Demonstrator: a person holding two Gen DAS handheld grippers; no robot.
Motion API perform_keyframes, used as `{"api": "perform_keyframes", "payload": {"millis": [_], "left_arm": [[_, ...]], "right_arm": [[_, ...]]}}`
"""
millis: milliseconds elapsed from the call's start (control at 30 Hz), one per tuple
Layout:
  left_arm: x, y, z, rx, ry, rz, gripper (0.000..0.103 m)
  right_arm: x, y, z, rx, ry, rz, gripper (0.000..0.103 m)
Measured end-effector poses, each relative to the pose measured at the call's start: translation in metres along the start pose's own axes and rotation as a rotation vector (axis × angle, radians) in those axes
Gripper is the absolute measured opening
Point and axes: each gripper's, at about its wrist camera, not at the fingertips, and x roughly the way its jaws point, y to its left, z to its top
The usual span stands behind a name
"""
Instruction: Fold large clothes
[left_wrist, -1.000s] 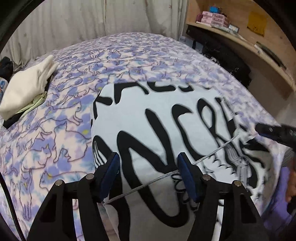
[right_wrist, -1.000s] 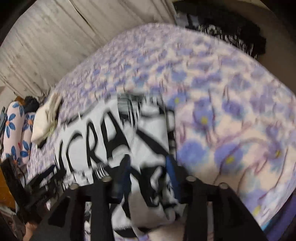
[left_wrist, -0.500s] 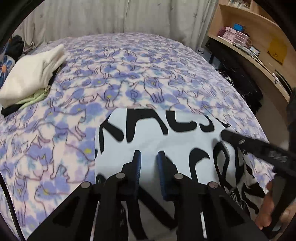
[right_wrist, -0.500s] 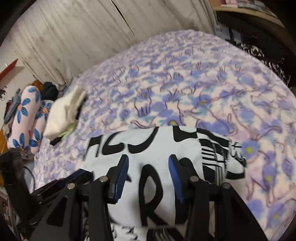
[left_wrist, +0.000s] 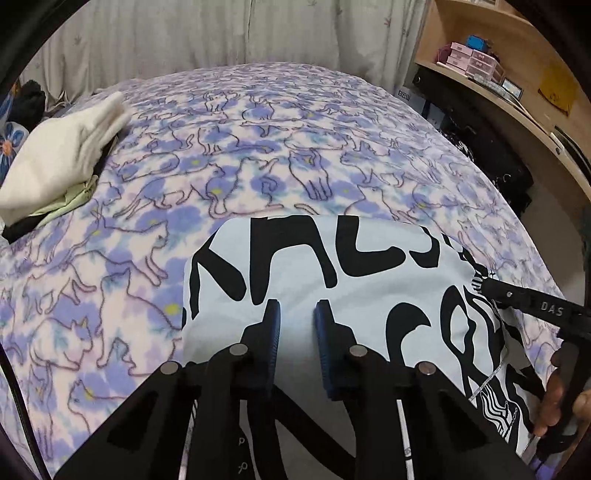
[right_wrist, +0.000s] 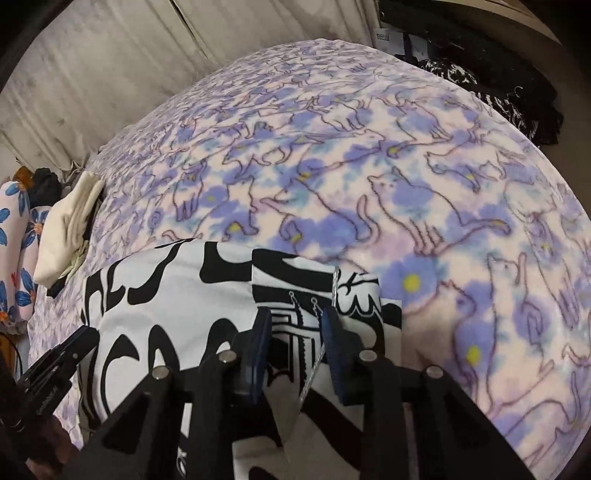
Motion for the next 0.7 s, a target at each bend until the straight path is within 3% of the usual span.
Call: {"api": "perform_keyframes", "payload": {"millis": [100, 167, 200, 233, 467, 700], "left_arm": [[-0.009, -0.003, 0.001, 0.01, 0.019, 0.002, 0.03], [-0.017, -0.006, 0.001, 0.015, 0.026, 0.0, 0.047], [-0.022, -0.007, 0.0, 0.015, 0.024, 0.01, 0.062], [-0.029, -0.008, -0.002, 0.017, 0.014, 0.021, 0.068], [-0.062, -0.01, -0.01, 0.03, 0.01, 0.031, 0.068], [-0.083, -0.005, -0.024, 0.028, 0.031, 0.043, 0.071]], "right_arm": [[-0.013, -0.002, -0.002, 0.033, 0.006, 0.043, 0.032], [-0.023, -0.001, -0.003, 0.033, 0.005, 0.06, 0.039], [-0.028, 0.0, -0.003, 0.027, 0.001, 0.063, 0.041], [-0.032, 0.001, -0.004, 0.023, -0.004, 0.064, 0.045], [-0.072, 0.013, -0.016, -0.035, -0.04, 0.077, 0.062], [-0.092, 0.021, -0.035, -0.091, -0.026, 0.076, 0.069]]}}
